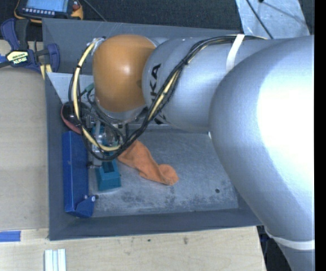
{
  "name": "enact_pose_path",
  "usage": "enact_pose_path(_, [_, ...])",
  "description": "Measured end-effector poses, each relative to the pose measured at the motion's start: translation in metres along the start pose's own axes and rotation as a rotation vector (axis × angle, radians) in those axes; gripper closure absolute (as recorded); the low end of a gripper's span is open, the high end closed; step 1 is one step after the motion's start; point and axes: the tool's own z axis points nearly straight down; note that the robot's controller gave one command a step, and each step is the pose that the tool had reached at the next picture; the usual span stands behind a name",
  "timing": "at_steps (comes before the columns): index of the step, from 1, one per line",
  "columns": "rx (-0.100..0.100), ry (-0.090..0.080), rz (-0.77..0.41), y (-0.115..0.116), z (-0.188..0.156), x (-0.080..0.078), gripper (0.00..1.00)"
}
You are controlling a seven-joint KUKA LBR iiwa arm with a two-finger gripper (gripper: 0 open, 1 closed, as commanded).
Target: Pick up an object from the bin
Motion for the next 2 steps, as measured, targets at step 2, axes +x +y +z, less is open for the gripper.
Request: enact_pose_path(2, [-0.001, -0.003, -0.082, -0.042, -0.022, 0.003, 0.00])
